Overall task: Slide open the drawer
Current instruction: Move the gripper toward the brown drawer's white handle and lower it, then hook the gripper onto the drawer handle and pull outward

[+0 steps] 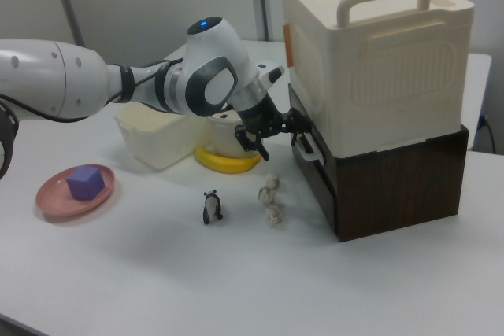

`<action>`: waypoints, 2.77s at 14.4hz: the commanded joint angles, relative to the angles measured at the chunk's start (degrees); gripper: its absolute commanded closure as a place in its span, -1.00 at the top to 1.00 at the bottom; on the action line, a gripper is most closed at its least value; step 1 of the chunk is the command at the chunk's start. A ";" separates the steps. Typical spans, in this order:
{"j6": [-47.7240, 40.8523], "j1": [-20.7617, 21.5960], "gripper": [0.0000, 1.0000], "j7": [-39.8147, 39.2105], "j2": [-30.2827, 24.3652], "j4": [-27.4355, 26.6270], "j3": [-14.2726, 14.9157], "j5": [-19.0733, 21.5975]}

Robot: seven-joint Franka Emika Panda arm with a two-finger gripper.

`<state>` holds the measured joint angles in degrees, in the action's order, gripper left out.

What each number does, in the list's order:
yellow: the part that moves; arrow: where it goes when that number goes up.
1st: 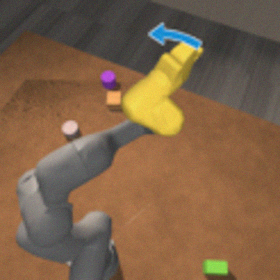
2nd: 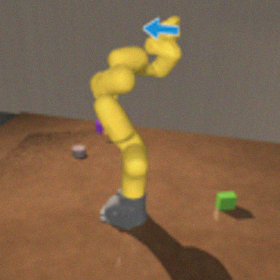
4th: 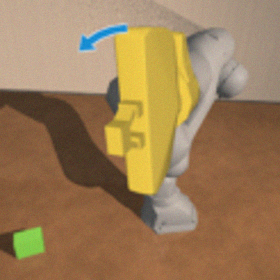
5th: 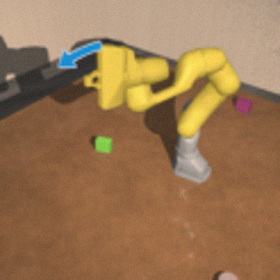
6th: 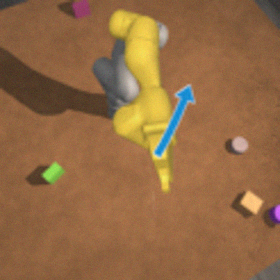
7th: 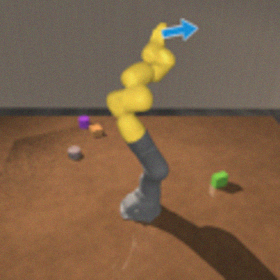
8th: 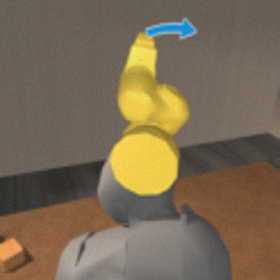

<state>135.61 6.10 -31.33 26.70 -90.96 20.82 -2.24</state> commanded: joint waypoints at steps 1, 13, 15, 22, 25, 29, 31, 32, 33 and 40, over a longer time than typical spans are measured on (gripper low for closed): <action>4.22 1.19 0.68 -1.11 0.72 1.49 2.38 -1.19; 3.70 3.12 0.64 -3.21 -1.39 1.14 3.62 -6.63; 3.70 4.79 0.62 -3.21 -1.48 -0.08 3.62 -8.74; 3.87 6.11 0.36 -2.95 -0.51 -1.85 3.70 -11.29; 4.05 5.85 0.32 -2.86 -0.51 -1.76 4.14 -12.00; 4.14 6.03 0.17 -2.95 0.01 -1.76 4.76 -12.17; 4.05 6.11 0.00 -2.95 0.02 -1.85 4.76 -12.17; 3.96 6.20 -0.14 -2.78 -0.07 -1.76 4.85 -12.09; 3.87 6.29 -0.22 -2.69 -0.16 -1.76 4.76 -11.91; -5.70 10.24 -0.34 -0.75 -4.46 -2.46 4.06 -11.65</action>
<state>135.38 12.69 -33.29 26.08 -90.57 24.76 -14.21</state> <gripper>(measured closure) 0.643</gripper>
